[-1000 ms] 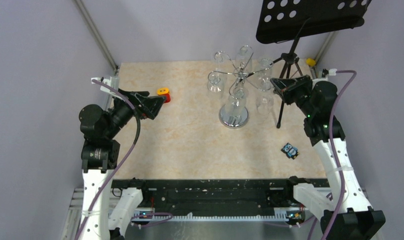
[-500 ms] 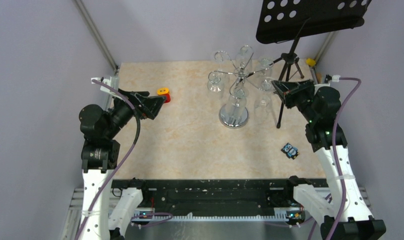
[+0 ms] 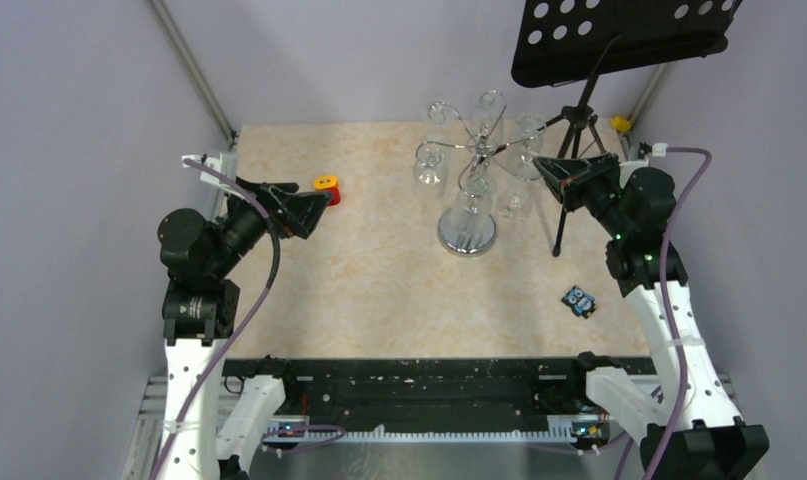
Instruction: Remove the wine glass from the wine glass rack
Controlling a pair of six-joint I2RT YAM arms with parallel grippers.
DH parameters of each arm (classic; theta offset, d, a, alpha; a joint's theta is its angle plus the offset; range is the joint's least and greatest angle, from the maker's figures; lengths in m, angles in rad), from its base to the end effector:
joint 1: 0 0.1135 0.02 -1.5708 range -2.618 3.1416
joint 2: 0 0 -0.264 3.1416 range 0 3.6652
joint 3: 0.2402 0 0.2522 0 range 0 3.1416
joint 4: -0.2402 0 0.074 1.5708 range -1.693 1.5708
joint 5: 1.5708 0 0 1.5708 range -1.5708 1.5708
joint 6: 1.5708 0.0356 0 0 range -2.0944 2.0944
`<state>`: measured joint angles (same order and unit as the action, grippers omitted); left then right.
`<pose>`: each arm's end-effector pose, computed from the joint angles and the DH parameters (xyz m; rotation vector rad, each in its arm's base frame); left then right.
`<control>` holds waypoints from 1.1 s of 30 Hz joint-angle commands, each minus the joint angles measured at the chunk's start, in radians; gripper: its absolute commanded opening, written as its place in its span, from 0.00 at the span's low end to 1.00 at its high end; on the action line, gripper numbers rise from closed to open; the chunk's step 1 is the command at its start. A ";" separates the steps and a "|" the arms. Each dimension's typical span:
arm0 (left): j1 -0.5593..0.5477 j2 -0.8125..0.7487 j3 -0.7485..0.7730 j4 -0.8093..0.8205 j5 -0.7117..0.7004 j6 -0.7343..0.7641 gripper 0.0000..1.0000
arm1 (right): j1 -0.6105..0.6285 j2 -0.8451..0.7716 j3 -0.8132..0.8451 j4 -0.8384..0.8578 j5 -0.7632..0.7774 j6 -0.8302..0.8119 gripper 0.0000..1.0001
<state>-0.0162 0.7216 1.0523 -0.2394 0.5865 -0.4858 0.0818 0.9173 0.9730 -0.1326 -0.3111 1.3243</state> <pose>0.1369 -0.0219 0.4336 0.1314 1.5470 -0.8323 0.2067 0.0279 0.3884 0.8360 1.6173 1.2941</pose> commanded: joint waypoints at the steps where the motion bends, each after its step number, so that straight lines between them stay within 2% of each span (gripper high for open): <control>1: -0.003 -0.013 0.003 0.020 -0.007 -0.002 0.99 | -0.004 0.017 0.012 0.123 -0.036 0.023 0.00; 9: -0.003 -0.017 0.005 0.012 -0.008 0.001 0.99 | -0.005 0.072 0.032 0.197 -0.011 0.020 0.00; 20: -0.002 -0.021 0.009 0.006 -0.007 0.001 0.99 | -0.004 0.056 0.049 0.150 0.209 -0.056 0.00; 25: -0.002 -0.026 0.011 -0.001 -0.011 0.006 0.99 | -0.005 0.039 0.065 0.134 0.243 -0.065 0.00; 33: -0.003 -0.019 0.025 -0.014 -0.001 -0.001 0.97 | -0.005 -0.063 0.099 -0.038 0.355 -0.116 0.00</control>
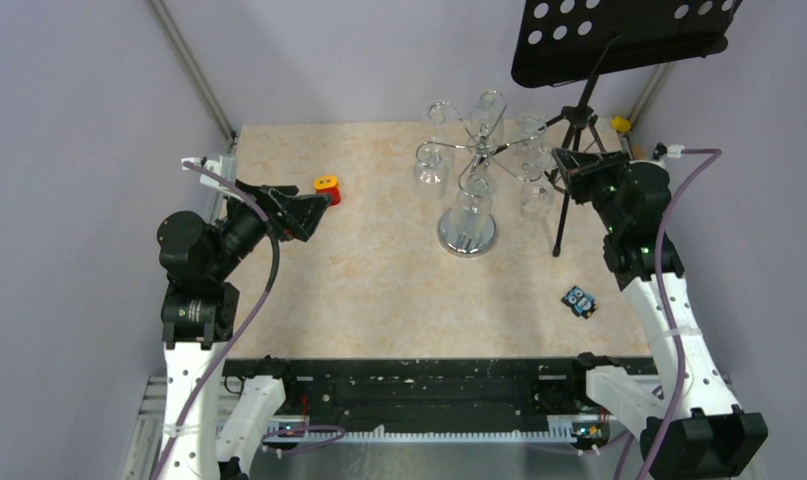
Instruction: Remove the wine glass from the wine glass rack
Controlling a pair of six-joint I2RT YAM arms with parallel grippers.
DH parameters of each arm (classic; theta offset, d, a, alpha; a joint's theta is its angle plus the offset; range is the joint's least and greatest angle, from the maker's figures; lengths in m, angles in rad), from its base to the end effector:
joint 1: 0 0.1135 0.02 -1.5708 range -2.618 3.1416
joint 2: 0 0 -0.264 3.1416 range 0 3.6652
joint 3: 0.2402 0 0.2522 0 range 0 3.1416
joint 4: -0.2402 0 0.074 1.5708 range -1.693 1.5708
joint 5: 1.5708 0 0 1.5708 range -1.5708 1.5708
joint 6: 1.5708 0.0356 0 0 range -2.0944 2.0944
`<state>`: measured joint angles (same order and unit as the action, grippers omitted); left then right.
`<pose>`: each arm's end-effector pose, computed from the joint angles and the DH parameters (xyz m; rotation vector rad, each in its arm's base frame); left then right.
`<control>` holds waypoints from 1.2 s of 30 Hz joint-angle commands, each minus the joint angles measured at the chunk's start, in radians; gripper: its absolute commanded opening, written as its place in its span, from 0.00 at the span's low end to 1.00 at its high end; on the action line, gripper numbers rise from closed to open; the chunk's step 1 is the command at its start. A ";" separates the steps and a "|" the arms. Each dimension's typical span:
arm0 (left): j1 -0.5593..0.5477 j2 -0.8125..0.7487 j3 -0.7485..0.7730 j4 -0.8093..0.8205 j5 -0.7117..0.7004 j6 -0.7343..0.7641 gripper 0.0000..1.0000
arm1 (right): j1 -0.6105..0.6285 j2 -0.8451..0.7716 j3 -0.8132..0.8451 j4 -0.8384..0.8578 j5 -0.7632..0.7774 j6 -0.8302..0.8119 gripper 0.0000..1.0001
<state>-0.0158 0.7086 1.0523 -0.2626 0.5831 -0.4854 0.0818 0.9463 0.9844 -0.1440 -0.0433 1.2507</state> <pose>0.1330 -0.0217 0.4327 0.1246 1.5562 -0.8309 0.2162 0.0193 0.3854 0.9562 1.5084 1.0229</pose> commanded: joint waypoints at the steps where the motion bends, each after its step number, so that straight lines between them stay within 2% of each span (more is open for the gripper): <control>1: -0.003 -0.006 0.025 0.010 0.003 -0.003 0.97 | -0.005 -0.108 0.095 -0.048 0.096 -0.050 0.00; 4: -0.004 -0.010 0.017 0.031 0.014 -0.011 0.96 | -0.005 -0.152 0.122 -0.133 0.099 -0.066 0.00; 10: -0.009 -0.002 -0.031 0.179 0.244 -0.050 0.96 | -0.005 -0.253 0.152 -0.319 0.015 -0.073 0.00; 13: -0.044 0.000 -0.067 0.286 0.294 -0.085 0.96 | -0.005 -0.313 0.152 -0.382 -0.040 -0.063 0.00; 20: -0.341 0.035 -0.144 0.440 0.236 -0.015 0.96 | -0.005 -0.436 0.097 -0.460 -0.256 -0.011 0.00; 24: -0.475 0.091 -0.180 0.496 0.203 0.062 0.95 | -0.005 -0.477 0.047 -0.378 -0.423 0.051 0.00; 27: -0.589 0.142 -0.177 0.494 0.188 0.178 0.95 | -0.005 -0.488 -0.024 -0.238 -0.546 0.142 0.00; 32: -0.717 0.250 -0.091 0.425 0.187 0.374 0.95 | -0.005 -0.458 -0.051 -0.123 -0.629 0.193 0.00; 36: -0.770 0.330 -0.041 0.433 0.186 0.452 0.94 | -0.005 -0.428 -0.048 -0.064 -0.680 0.224 0.00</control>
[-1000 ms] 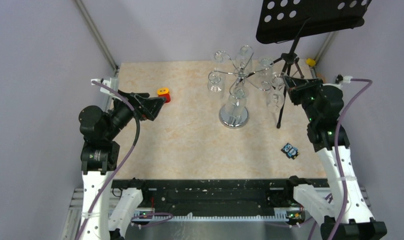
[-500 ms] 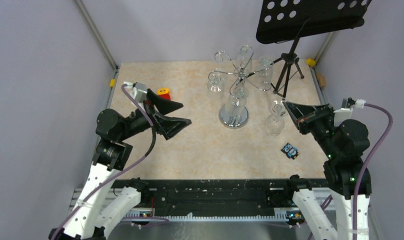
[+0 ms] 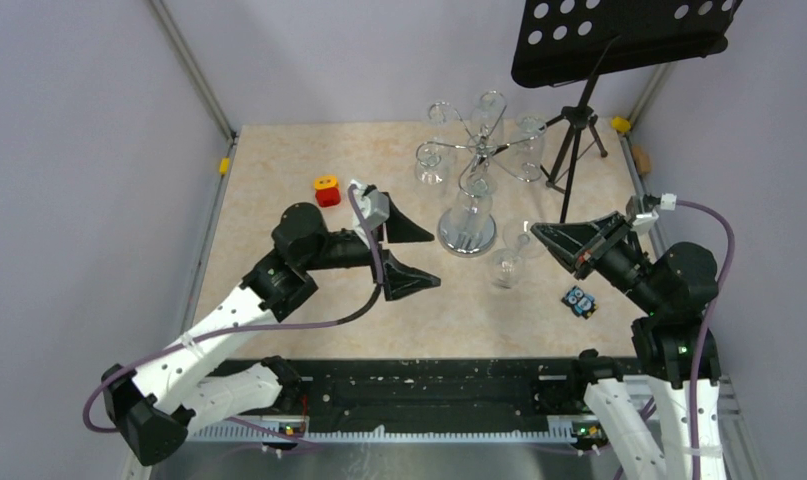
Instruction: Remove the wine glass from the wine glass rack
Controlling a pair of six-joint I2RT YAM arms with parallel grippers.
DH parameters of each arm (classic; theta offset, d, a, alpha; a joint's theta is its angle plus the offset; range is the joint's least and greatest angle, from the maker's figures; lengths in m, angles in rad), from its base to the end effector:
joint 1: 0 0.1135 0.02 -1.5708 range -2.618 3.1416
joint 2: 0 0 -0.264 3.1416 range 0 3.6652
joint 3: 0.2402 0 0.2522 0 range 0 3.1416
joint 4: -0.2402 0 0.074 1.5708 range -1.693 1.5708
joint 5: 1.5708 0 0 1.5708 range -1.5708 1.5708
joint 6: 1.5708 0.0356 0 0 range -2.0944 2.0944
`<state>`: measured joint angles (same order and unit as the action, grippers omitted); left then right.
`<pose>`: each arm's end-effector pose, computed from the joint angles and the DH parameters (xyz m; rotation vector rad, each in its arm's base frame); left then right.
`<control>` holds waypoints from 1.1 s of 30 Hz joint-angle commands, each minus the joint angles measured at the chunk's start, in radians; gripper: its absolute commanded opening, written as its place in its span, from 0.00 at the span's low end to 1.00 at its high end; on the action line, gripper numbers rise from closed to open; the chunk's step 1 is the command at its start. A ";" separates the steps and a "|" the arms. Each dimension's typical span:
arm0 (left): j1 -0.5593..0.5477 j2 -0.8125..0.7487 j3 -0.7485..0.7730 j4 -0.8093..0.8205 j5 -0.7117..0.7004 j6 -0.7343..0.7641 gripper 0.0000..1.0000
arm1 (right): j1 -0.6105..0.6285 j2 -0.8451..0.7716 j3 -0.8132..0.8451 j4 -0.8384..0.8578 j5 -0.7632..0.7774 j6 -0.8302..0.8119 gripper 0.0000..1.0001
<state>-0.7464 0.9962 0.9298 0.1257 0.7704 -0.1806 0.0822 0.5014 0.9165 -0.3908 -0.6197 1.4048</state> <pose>0.1478 -0.1705 0.3846 1.0697 1.2981 -1.2934 0.0894 0.0281 0.3966 0.6099 1.7008 1.5953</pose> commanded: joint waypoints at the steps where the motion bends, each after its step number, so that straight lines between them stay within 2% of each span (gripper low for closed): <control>1: -0.053 0.058 0.089 0.058 -0.001 0.166 0.94 | -0.004 0.027 0.020 0.199 -0.114 0.081 0.00; 7: -0.087 0.133 0.155 0.088 0.008 0.304 0.92 | 0.020 0.094 0.012 0.276 -0.151 0.121 0.00; 10: -0.089 0.179 0.193 0.151 0.051 0.256 0.89 | 0.078 0.126 0.005 0.332 -0.130 0.135 0.00; 14: -0.102 0.234 0.203 0.264 0.088 0.146 0.81 | 0.219 0.185 -0.004 0.382 -0.066 0.126 0.00; 18: -0.111 0.254 0.215 0.246 0.102 0.132 0.66 | 0.325 0.233 0.010 0.418 -0.005 0.088 0.00; 21: -0.113 0.241 0.204 0.213 0.095 0.135 0.51 | 0.330 0.244 0.011 0.443 0.007 0.082 0.00; 25: -0.113 0.207 0.175 0.207 0.040 0.117 0.38 | 0.329 0.256 0.004 0.475 0.002 0.084 0.00; 30: -0.113 0.209 0.169 0.221 0.030 0.056 0.30 | 0.329 0.271 -0.034 0.574 -0.020 0.136 0.00; 33: -0.112 0.210 0.172 0.216 0.011 0.046 0.19 | 0.329 0.276 -0.049 0.618 -0.023 0.159 0.00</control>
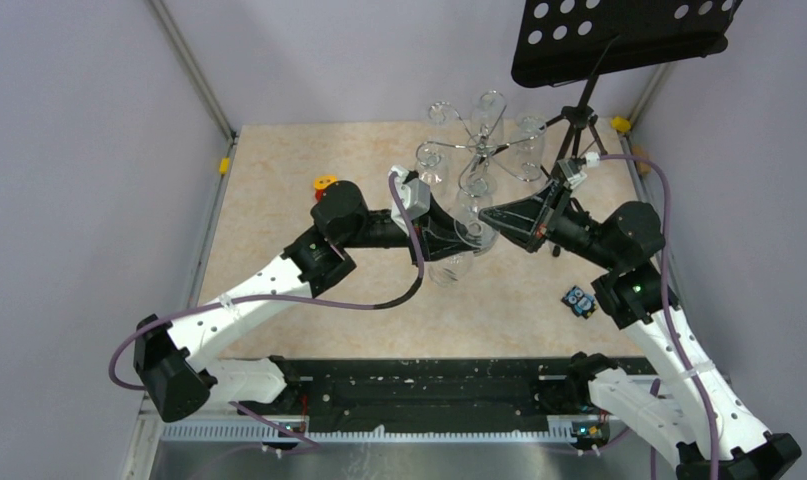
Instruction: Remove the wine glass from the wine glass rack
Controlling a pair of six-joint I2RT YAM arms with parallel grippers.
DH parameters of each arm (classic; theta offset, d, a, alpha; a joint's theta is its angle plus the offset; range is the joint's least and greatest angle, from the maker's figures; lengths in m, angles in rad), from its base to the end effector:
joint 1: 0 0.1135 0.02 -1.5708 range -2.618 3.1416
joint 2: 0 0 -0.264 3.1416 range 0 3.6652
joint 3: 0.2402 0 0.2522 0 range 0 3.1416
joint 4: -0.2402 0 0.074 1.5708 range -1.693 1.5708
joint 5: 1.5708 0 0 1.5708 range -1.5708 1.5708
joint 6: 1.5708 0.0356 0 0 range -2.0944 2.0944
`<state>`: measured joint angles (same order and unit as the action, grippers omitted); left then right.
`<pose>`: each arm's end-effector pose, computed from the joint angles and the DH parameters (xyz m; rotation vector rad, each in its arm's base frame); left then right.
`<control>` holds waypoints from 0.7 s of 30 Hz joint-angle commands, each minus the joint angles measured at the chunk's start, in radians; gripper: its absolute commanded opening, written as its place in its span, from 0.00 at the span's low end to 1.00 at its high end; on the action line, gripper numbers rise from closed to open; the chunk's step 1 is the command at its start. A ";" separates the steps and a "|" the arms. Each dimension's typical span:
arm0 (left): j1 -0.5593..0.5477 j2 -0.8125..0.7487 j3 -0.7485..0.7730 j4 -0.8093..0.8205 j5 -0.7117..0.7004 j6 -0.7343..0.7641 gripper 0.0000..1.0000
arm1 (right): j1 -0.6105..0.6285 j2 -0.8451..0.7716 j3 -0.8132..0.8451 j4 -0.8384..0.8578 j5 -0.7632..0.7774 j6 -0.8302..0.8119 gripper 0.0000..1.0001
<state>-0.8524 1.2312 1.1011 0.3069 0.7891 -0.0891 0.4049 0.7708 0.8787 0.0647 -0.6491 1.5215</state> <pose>0.1654 -0.2276 0.4076 1.1855 1.0558 -1.2976 0.1464 0.0862 0.4010 0.3168 1.7645 1.9450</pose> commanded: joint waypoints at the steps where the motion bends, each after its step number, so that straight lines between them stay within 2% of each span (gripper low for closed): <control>1: -0.006 -0.026 0.004 0.022 -0.017 -0.043 0.14 | 0.006 0.007 -0.017 0.183 0.005 0.053 0.00; 3: -0.006 -0.027 0.012 0.003 -0.029 -0.035 0.01 | 0.006 0.010 -0.019 0.204 0.002 0.061 0.00; 6: -0.006 -0.034 0.019 -0.006 -0.049 -0.039 0.00 | 0.007 0.022 -0.009 0.217 -0.009 0.054 0.00; 7: -0.006 -0.038 0.018 0.002 -0.063 -0.048 0.00 | 0.006 0.025 -0.005 0.212 -0.010 0.043 0.07; 9: -0.005 -0.050 0.016 0.021 -0.105 -0.074 0.00 | 0.007 0.021 -0.005 0.184 0.009 0.008 0.36; 10: -0.005 -0.059 0.015 0.027 -0.145 -0.089 0.00 | 0.007 0.008 -0.009 0.172 0.024 -0.010 0.54; 11: -0.006 -0.070 0.013 0.031 -0.169 -0.097 0.00 | 0.006 0.002 -0.008 0.158 0.045 -0.038 0.66; 13: -0.005 -0.098 0.010 0.034 -0.260 -0.116 0.00 | 0.006 -0.020 -0.004 0.090 0.083 -0.093 0.82; 16: -0.005 -0.147 0.000 0.036 -0.398 -0.149 0.00 | 0.007 -0.061 -0.034 0.097 0.121 -0.128 0.88; 21: -0.005 -0.227 -0.014 0.062 -0.671 -0.239 0.00 | 0.014 -0.135 -0.089 0.093 0.181 -0.171 0.89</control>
<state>-0.8555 1.0874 1.0878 0.2665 0.3759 -0.2363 0.4053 0.6891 0.8200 0.1310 -0.5343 1.4208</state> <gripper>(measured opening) 0.066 0.883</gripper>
